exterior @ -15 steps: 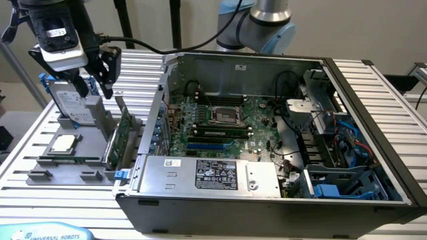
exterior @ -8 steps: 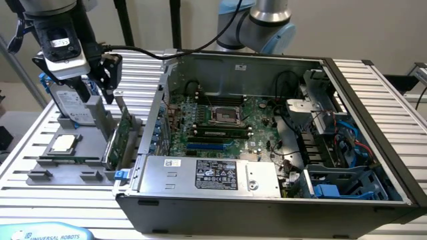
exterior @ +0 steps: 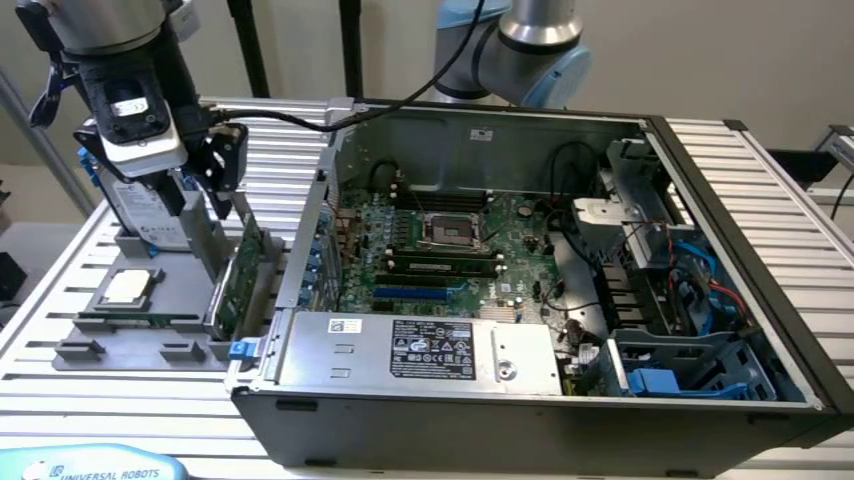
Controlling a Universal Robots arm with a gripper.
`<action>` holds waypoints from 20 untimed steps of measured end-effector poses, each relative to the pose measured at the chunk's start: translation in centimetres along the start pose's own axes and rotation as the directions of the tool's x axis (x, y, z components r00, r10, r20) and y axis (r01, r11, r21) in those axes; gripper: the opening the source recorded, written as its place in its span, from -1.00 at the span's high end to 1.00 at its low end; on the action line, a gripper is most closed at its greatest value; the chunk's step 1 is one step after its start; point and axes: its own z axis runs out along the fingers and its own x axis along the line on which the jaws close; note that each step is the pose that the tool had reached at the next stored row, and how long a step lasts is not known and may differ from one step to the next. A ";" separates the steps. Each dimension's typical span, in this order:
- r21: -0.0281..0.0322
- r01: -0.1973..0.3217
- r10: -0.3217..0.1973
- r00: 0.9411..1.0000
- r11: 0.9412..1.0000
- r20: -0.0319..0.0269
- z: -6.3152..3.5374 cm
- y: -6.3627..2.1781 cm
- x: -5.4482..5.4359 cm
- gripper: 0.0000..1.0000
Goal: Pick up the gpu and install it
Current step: 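Pick up the gpu and move the gpu toward the slot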
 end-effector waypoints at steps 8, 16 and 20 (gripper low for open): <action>0.000 0.004 -0.004 1.000 1.000 0.001 1.46 -0.08 0.0 -0.07; 0.000 0.009 -0.009 1.000 1.000 0.001 2.91 -0.15 0.1 -0.07; 0.000 0.013 -0.013 1.000 1.000 0.001 3.64 -0.19 0.1 -0.07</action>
